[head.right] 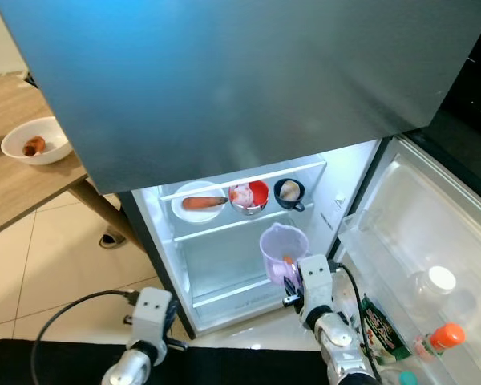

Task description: Restocking fridge

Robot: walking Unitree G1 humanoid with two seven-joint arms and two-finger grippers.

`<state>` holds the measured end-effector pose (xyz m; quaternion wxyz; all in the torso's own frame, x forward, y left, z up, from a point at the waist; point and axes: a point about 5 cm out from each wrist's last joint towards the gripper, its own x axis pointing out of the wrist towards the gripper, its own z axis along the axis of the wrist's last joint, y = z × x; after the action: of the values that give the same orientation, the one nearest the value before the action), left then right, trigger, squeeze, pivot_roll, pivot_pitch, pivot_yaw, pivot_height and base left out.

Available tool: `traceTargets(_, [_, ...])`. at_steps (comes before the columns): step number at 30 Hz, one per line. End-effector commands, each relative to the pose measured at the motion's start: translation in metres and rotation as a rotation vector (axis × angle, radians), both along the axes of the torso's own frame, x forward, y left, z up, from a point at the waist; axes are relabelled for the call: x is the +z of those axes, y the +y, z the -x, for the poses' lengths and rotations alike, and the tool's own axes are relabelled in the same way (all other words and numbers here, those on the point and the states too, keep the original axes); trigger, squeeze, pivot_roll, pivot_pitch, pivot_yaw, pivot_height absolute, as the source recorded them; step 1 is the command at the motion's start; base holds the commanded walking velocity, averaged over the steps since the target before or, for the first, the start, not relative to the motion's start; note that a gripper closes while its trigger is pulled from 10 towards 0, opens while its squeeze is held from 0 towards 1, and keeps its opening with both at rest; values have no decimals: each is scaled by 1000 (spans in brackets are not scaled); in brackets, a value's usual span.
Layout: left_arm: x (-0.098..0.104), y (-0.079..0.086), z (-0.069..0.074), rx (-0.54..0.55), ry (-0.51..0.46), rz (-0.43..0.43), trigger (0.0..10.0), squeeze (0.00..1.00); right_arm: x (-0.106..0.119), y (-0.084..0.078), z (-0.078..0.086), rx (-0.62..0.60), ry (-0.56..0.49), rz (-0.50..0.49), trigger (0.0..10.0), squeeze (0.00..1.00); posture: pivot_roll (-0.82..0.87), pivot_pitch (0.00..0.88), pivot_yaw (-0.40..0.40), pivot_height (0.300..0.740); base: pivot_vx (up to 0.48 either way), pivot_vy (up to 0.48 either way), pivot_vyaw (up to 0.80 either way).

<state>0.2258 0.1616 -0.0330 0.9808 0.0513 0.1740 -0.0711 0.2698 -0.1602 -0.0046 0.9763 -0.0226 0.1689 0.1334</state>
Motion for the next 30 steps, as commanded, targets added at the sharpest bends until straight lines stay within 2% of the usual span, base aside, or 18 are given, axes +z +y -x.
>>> traceTargets(1, [-2,8,4,27,7,-13,10000,0,-6,2,3,-22,37,-22,10000,0,-115,96,-17,740,0,0,0])
traceTargets(4, [-2,7,4,17,7,-23,10000,0,-9,4,4,-61,53,-61,10000,0,-114,97,-14,740,0,0,0])
traceTargets(10, [-2,5,4,21,9,-20,10000,0,-10,4,4,-65,50,-23,10000,0,-111,97,-9,740,0,0,0])
traceTargets(16, [-2,1,4,9,6,-16,10000,0,-17,5,10,-48,81,7,10000,0,-105,98,-9,740,0,0,800])
traceTargets(22, [-3,0,5,5,10,-17,10000,0,-18,5,11,-56,90,-20,10000,0,-106,98,-6,740,0,0,800])
traceTargets(30, [-2,0,4,2,7,-24,10000,0,-14,4,6,-100,81,-88,10000,0,-106,87,-3,740,0,0,0])
